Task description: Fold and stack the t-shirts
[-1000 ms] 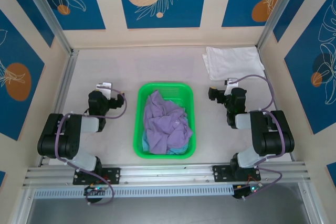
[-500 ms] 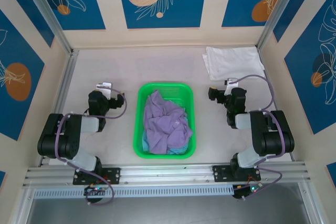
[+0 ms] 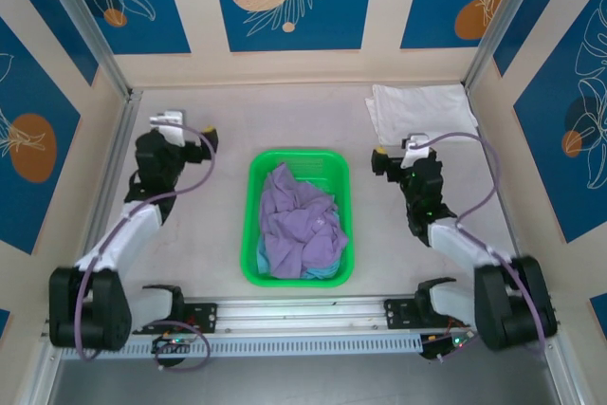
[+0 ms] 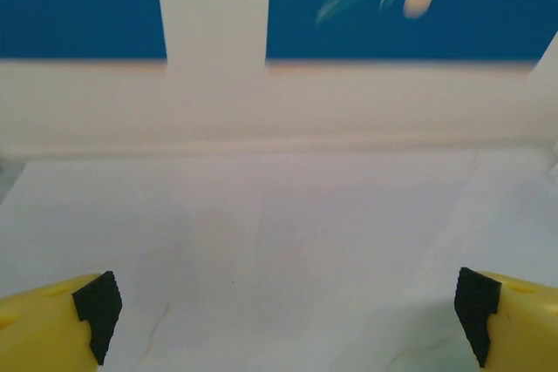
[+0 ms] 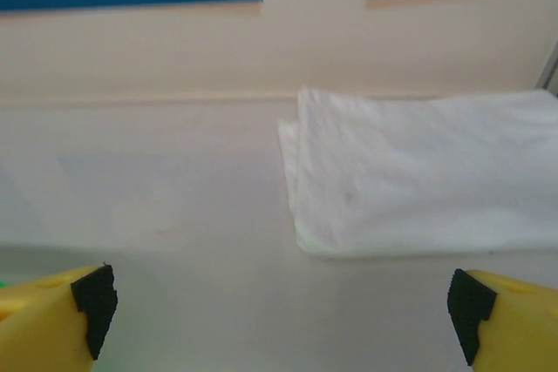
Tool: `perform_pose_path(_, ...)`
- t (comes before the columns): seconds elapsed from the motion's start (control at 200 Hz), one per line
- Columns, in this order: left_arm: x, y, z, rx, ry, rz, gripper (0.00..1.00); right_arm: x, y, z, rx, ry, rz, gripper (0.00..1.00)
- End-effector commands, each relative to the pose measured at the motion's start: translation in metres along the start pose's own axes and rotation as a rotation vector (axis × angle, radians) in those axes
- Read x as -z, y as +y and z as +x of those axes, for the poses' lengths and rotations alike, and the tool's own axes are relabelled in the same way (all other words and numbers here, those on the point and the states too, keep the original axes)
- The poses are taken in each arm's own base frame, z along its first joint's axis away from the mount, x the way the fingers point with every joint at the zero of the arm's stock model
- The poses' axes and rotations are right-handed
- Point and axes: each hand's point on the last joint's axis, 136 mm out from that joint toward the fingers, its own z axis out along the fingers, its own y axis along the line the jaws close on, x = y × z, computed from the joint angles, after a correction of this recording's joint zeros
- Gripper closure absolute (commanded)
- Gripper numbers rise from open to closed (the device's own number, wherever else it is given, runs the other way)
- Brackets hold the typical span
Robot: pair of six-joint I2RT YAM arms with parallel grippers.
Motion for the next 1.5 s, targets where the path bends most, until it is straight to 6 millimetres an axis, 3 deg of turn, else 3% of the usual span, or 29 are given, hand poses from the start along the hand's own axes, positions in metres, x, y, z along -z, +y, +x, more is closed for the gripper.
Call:
perform_pose_path(0.0, 0.016, -0.040, -0.029, 0.190, 0.041, 0.199, 0.00, 0.027, 0.003, -0.029, -0.205, 0.009, -0.057, 0.01)
perform_pose_path(0.055, 0.021, -0.060, -0.048, 0.232, 0.025, 0.316, 0.00, 0.036, 0.010, -0.038, -0.262, 0.013, -0.112, 0.01)
perform_pose_path(0.115, 0.021, -0.063, -0.055, 0.398, 0.051, 0.331, 0.00, 0.042, 0.005, -0.039, -0.345, 0.029, -0.084, 0.01)
perform_pose_path(0.2, 0.015, -0.046, -0.032, 0.668, 0.180, 0.187, 0.00, 0.054, -0.028, -0.020, -0.637, 0.118, 0.139, 0.01)
perform_pose_path(0.335, 0.007, -0.060, -0.020, 0.756, 0.226, 0.284, 0.00, 0.065, -0.009, -0.023, -0.650, 0.165, -0.023, 0.01)
perform_pose_path(0.455, 0.017, -0.075, 0.028, 0.731, 0.416, 0.177, 0.00, 0.070, 0.004, -0.009, -0.680, 0.233, -0.081, 0.01)
perform_pose_path(0.58, 0.064, -0.107, 0.087, 0.365, 0.729, 0.049, 0.07, 0.070, 0.033, 0.014, -0.658, 0.353, -0.182, 0.01)
perform_pose_path(0.655, 0.095, -0.105, 0.127, 0.216, 0.890, -0.029, 0.14, 0.067, 0.047, 0.027, -0.614, 0.420, -0.197, 0.01)
perform_pose_path(0.75, 0.125, -0.101, 0.174, 0.151, 1.038, -0.058, 0.23, 0.058, 0.061, 0.035, -0.573, 0.483, -0.195, 0.01)
perform_pose_path(0.83, 0.138, -0.099, 0.207, 0.136, 1.135, -0.058, 0.28, 0.051, 0.074, 0.045, -0.526, 0.553, -0.193, 0.00)
perform_pose_path(0.905, 0.140, -0.095, 0.225, 0.105, 1.192, -0.084, 0.36, 0.048, 0.083, 0.053, -0.470, 0.605, -0.176, 0.00)
perform_pose_path(0.985, 0.129, -0.095, 0.231, 0.084, 1.196, -0.092, 0.40, 0.047, 0.089, 0.059, -0.431, 0.632, -0.165, 0.00)
perform_pose_path(1.135, 0.087, -0.104, 0.221, 0.052, 1.156, -0.110, 0.65, 0.046, 0.098, 0.065, -0.413, 0.636, -0.175, 0.00)
perform_pose_path(1.315, 0.033, -0.100, 0.199, 0.019, 1.122, -0.170, 0.94, 0.043, 0.086, 0.070, -0.408, 0.620, -0.103, 0.00)
perform_pose_path(1.385, 0.010, -0.090, 0.185, 0.005, 1.099, -0.208, 1.00, 0.042, 0.082, 0.073, -0.403, 0.615, -0.087, 0.00)
perform_pose_path(1.495, -0.025, -0.083, 0.165, 0.028, 1.069, -0.190, 1.00, 0.039, 0.082, 0.074, -0.402, 0.617, -0.083, 0.00)
